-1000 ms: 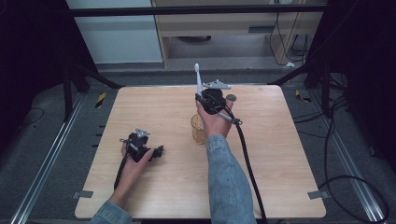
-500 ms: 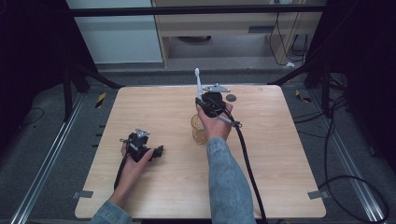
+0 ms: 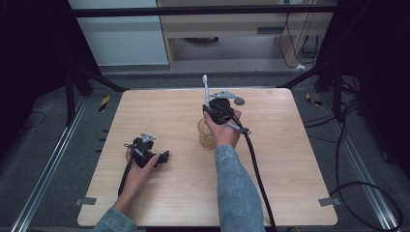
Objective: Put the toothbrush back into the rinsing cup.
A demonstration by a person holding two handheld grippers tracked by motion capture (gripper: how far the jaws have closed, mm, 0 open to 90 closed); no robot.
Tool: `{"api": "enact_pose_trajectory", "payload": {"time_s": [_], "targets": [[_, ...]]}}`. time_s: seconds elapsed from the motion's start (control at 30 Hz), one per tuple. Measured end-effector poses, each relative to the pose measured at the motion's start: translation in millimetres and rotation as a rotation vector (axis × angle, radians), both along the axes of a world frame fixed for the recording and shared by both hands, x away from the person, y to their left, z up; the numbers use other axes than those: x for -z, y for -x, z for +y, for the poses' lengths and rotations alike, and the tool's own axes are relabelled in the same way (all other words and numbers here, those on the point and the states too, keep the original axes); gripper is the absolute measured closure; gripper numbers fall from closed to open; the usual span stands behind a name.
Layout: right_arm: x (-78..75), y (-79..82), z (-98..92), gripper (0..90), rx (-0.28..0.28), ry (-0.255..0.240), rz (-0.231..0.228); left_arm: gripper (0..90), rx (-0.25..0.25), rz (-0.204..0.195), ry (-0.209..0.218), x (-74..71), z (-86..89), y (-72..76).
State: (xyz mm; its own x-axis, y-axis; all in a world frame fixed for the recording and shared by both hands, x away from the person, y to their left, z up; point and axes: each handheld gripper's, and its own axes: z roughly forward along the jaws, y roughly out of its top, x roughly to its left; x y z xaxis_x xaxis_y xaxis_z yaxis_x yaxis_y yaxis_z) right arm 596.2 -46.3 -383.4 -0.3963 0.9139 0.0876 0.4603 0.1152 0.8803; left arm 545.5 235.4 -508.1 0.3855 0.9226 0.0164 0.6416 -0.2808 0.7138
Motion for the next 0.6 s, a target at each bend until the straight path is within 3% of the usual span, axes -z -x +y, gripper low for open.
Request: {"api": "enact_pose_trajectory", "payload": {"time_s": [0.6], "targets": [[12.4,5.0,1.0,66.6,-0.015,0.022,0.043,0.0,0.003,0.002,-0.003,-0.1,0.2,0.0]]}}
